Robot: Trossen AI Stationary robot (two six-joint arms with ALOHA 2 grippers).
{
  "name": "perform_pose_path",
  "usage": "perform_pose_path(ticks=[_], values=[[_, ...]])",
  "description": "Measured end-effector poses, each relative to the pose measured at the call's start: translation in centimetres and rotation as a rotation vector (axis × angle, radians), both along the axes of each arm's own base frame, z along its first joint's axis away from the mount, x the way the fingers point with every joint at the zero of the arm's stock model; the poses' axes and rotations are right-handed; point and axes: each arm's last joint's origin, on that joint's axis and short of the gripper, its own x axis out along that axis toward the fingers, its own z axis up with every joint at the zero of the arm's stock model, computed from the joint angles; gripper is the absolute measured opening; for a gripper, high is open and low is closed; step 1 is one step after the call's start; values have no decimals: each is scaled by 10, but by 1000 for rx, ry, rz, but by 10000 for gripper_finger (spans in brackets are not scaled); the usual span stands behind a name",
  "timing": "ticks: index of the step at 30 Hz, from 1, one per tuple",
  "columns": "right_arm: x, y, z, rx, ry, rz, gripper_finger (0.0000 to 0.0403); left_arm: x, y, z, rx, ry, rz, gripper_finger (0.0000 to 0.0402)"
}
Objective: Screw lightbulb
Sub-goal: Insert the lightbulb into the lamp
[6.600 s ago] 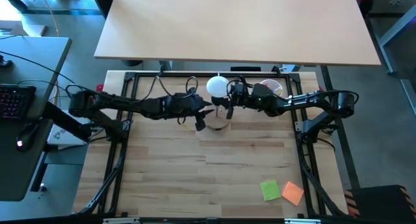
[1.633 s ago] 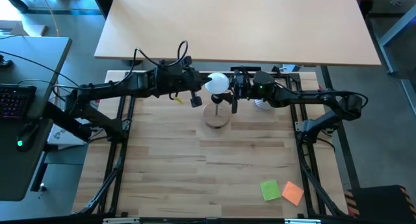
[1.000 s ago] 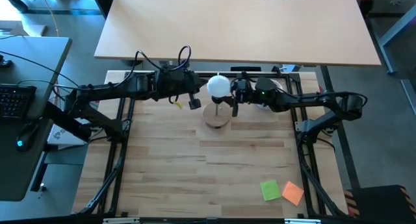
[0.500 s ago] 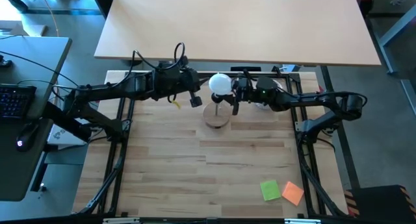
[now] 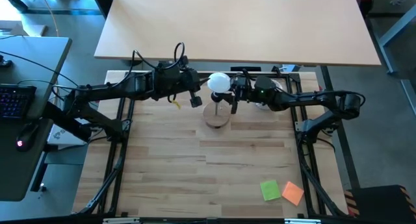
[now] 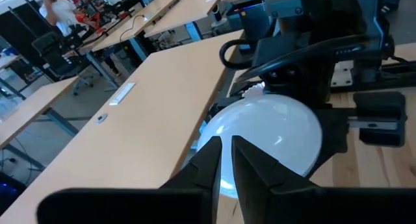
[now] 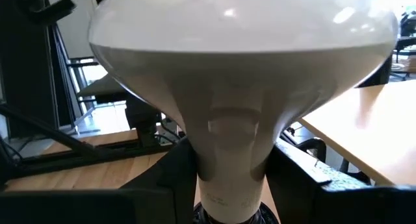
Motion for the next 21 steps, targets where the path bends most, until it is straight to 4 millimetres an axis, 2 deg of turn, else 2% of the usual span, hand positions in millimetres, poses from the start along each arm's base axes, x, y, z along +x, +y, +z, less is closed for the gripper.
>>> perform_pose_path(ticks=[10,14,21], values=[[1,-2,-3,4,-7,12,141,3,0,14,42,-115,-102,23],[1,-2,-3,5,-5,13,141,6,14,19,-25,-126,-153,3],[1,-2,-4,16,-3,13,141,22,42,4,-116,-25,-198,1]])
